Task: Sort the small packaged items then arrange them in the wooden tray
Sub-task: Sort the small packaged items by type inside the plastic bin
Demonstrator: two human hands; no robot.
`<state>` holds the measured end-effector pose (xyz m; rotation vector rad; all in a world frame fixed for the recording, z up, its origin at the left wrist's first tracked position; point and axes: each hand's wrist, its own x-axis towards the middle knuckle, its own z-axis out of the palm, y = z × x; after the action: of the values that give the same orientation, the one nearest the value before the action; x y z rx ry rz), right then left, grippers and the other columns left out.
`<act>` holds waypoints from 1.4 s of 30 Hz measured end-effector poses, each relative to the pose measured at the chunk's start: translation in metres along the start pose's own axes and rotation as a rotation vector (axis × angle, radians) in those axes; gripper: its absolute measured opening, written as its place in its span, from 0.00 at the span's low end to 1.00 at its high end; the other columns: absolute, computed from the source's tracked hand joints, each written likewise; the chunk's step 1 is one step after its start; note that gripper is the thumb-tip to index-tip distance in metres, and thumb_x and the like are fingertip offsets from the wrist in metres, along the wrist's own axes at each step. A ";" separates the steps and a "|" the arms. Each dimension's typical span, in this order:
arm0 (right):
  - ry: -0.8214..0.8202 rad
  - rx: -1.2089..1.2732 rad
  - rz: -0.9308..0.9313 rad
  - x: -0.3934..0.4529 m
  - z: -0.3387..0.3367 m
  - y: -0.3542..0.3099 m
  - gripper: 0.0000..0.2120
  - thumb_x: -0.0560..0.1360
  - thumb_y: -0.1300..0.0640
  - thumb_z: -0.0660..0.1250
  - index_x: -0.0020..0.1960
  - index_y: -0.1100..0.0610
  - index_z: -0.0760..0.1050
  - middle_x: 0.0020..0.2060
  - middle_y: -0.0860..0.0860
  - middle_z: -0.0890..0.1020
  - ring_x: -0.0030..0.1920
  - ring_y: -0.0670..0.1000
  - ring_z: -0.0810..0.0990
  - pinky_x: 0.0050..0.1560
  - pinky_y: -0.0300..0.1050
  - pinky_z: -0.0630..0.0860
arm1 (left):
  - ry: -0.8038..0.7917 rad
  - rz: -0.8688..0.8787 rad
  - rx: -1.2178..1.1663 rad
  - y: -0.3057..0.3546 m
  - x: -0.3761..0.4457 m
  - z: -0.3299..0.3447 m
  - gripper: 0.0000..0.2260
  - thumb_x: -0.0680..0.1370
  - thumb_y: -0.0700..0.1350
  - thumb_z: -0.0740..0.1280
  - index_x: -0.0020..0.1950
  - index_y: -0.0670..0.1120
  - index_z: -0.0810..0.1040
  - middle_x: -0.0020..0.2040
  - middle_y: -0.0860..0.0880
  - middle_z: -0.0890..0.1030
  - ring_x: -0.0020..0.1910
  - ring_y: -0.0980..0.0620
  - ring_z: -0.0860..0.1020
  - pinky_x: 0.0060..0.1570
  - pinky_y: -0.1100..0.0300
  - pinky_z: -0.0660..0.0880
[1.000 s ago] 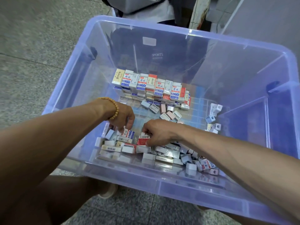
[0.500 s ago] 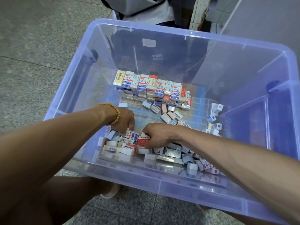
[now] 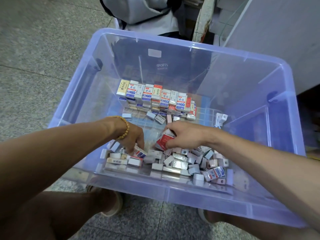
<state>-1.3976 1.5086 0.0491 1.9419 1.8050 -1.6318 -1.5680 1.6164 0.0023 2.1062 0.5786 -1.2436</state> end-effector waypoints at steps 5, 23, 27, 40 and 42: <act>0.126 0.248 0.090 -0.015 -0.011 0.013 0.06 0.76 0.59 0.71 0.51 0.61 0.79 0.42 0.55 0.81 0.41 0.52 0.76 0.43 0.50 0.72 | 0.031 0.012 -0.012 0.004 0.002 0.005 0.20 0.72 0.39 0.74 0.64 0.50 0.80 0.45 0.53 0.80 0.49 0.50 0.80 0.52 0.57 0.78; 0.530 1.032 0.198 0.001 -0.039 0.021 0.14 0.76 0.68 0.68 0.61 0.66 0.77 0.43 0.58 0.83 0.34 0.51 0.80 0.29 0.42 0.75 | 0.094 -0.015 -0.305 0.018 -0.013 -0.005 0.12 0.74 0.35 0.69 0.53 0.49 0.86 0.37 0.52 0.81 0.37 0.53 0.76 0.39 0.60 0.78; 0.596 0.919 0.230 0.018 -0.049 0.007 0.15 0.73 0.64 0.72 0.58 0.66 0.77 0.49 0.62 0.85 0.42 0.55 0.83 0.33 0.46 0.78 | 0.300 0.029 -0.588 0.027 -0.028 -0.023 0.10 0.75 0.34 0.70 0.53 0.45 0.85 0.36 0.52 0.82 0.31 0.58 0.77 0.34 0.64 0.79; 0.789 0.953 0.225 0.045 -0.053 -0.001 0.08 0.72 0.61 0.75 0.38 0.60 0.77 0.33 0.54 0.80 0.28 0.51 0.79 0.36 0.48 0.83 | 0.697 0.045 -1.288 0.032 -0.069 -0.031 0.05 0.73 0.32 0.71 0.42 0.40 0.85 0.41 0.41 0.83 0.37 0.47 0.77 0.43 0.56 0.75; 0.795 0.943 0.241 0.036 -0.057 0.008 0.09 0.74 0.63 0.74 0.40 0.60 0.74 0.33 0.54 0.76 0.27 0.50 0.76 0.28 0.43 0.78 | 0.706 0.079 -1.399 0.038 -0.076 -0.033 0.05 0.74 0.31 0.70 0.43 0.39 0.84 0.38 0.43 0.83 0.36 0.49 0.79 0.42 0.57 0.77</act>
<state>-1.3636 1.5669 0.0461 3.4058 0.7637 -1.9711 -1.5587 1.6083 0.0928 1.1887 1.1757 0.1560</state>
